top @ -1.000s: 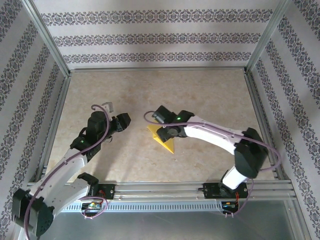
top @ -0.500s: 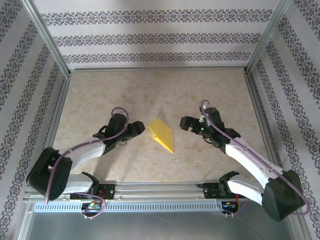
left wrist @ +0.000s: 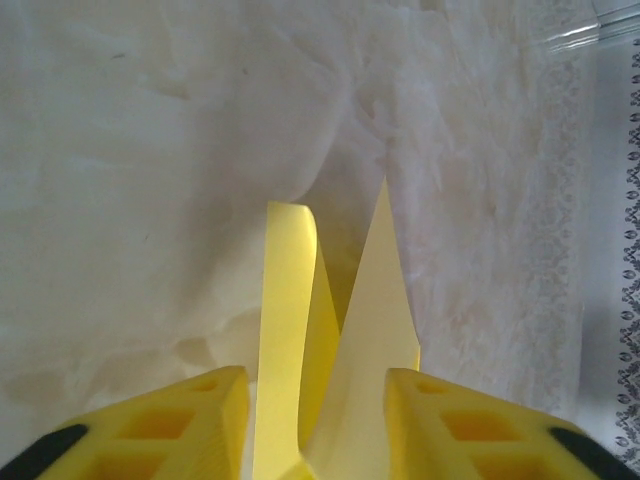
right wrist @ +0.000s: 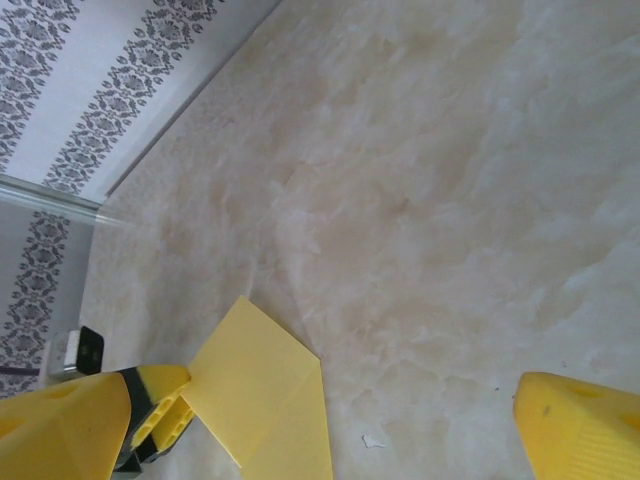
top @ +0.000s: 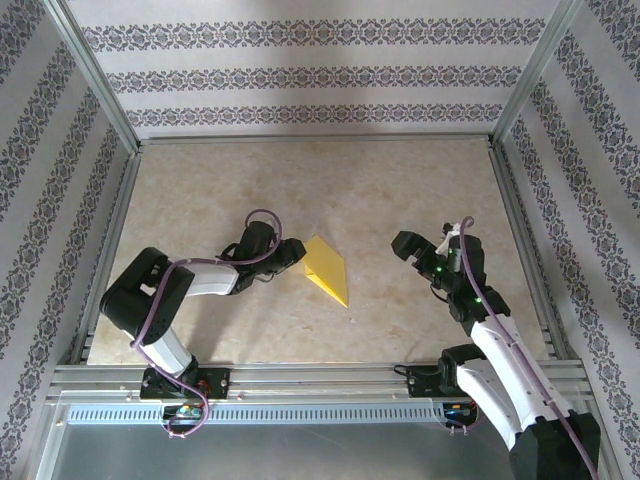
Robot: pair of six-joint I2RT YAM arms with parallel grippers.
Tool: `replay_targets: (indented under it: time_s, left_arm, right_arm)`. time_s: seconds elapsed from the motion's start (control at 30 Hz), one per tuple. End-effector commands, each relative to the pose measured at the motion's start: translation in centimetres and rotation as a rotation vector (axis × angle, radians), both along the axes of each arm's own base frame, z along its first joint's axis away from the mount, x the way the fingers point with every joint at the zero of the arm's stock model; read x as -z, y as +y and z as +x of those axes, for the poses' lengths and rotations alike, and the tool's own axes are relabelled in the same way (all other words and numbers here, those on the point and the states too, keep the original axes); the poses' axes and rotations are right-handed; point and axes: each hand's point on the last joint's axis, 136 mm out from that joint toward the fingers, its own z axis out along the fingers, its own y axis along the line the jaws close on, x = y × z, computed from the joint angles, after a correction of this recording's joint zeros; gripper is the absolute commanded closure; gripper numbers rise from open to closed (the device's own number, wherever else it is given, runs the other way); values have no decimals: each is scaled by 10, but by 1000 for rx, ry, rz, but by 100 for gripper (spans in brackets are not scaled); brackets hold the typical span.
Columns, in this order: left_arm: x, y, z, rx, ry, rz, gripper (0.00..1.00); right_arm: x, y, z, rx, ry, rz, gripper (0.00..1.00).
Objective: Fold a paper plane with a square sheet of paper (fold left side to right side)
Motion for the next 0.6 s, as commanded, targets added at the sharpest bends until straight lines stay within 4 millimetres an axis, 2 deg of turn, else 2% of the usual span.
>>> replay_targets:
  time_s: [0.0, 0.13, 0.23, 0.37, 0.57]
  left_arm:
    - [-14, -16, 12, 17, -60, -58, 69]
    - [-11, -15, 14, 22, -60, -36, 86]
    - [-21, -15, 11, 55, -102, -24, 100]
    - [-50, -16, 0, 168, -199, -16, 100]
    - [-108, -22, -39, 436, -408, -108, 100]
  right_arm:
    - [2, 4, -5, -25, 8, 31, 2]
    - [3, 6, -6, -44, 8, 35, 2]
    - [2, 12, -6, -93, 5, 36, 2]
    - [-6, 34, -7, -243, -25, 65, 5]
    - [-20, 76, -14, -551, -67, 138, 8]
